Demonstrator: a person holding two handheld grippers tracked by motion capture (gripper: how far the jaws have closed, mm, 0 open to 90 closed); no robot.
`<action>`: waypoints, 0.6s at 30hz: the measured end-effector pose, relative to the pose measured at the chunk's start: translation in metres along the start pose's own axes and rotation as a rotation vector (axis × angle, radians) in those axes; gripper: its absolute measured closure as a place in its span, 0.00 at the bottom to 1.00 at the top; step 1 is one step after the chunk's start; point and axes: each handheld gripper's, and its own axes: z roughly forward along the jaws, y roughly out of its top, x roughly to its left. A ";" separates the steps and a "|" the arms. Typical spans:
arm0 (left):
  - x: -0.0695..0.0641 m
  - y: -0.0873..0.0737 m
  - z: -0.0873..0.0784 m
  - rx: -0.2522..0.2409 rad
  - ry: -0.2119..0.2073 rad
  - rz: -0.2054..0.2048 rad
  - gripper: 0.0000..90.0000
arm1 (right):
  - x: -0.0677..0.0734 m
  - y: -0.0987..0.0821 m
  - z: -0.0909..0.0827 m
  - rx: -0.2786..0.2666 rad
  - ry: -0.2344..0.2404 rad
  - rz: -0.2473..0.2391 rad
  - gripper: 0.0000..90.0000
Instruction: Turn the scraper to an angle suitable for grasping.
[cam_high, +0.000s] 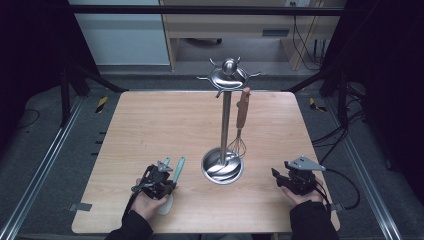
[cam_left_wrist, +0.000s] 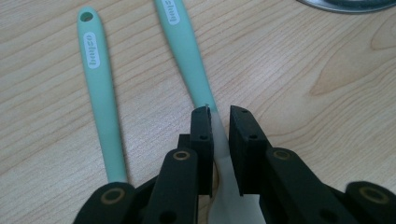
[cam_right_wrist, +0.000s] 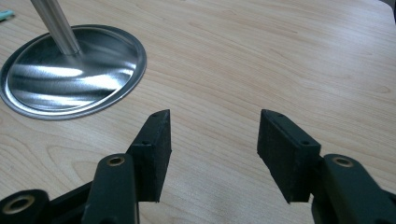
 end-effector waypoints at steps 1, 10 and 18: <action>0.000 0.000 0.000 -0.001 -0.001 -0.002 0.88 | 0.000 0.000 0.000 0.000 -0.001 -0.001 0.50; -0.002 0.002 0.006 -0.022 0.036 -0.029 0.85 | -0.001 0.000 0.001 0.002 -0.003 -0.005 0.50; -0.003 0.003 0.006 -0.019 0.043 -0.016 0.88 | -0.001 0.000 0.001 0.004 -0.005 -0.002 0.50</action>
